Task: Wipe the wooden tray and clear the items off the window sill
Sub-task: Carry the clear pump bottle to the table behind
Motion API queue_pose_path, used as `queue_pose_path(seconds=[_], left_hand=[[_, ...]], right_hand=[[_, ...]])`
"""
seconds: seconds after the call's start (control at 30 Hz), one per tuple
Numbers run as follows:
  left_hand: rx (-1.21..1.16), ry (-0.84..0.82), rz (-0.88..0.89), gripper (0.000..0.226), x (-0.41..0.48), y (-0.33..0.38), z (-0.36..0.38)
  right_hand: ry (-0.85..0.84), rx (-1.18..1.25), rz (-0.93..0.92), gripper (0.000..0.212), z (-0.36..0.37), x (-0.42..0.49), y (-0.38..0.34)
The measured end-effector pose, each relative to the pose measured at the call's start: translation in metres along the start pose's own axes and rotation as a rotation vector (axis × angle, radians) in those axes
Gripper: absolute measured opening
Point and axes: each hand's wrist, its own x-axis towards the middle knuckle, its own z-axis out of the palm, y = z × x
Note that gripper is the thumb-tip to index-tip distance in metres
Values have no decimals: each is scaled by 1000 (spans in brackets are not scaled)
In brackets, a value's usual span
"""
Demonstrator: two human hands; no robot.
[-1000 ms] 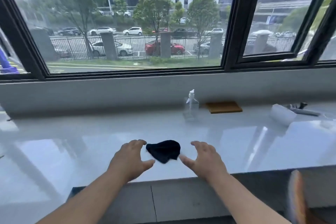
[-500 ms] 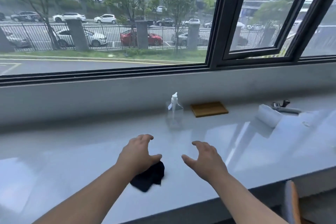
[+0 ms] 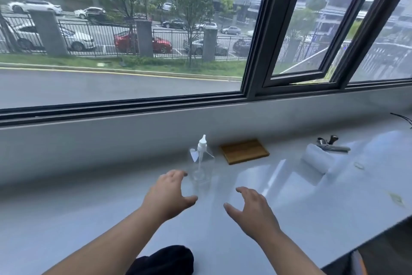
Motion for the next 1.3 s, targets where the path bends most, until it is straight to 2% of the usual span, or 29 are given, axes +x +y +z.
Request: queue_pose_path(seconds=[0.2,0.33,0.47,0.57,0.7,0.8,1.0,1.1,1.3], left_hand=[[17,-37,-83,85,60,-17,19],[49,-69,-154,88,110,-16,36],[42,-75,-185,96,171,-5,57],[0,-63,-165,108,217,2,77],[-48,-111,-195,126,263,1,99],[-93,-196,-244,126,275,0,107],[7,-105,-213,115,260,-6,96],[-42,-37,-304,115,228,-21,72],[-59,134,-500,106,111,-70,6]], right_hand=[[-73,63,5,76,25,78,11],[-180,117,2,77,48,146,23],[-274,280,59,70,79,214,39],[-339,556,240,53,107,257,52],[-488,990,633,37,134,292,57],[-559,1134,732,38,145,302,54],[-607,1146,700,45,145,304,27],[-645,1080,624,45,147,287,-4],[-850,981,457,44,158,211,-91]])
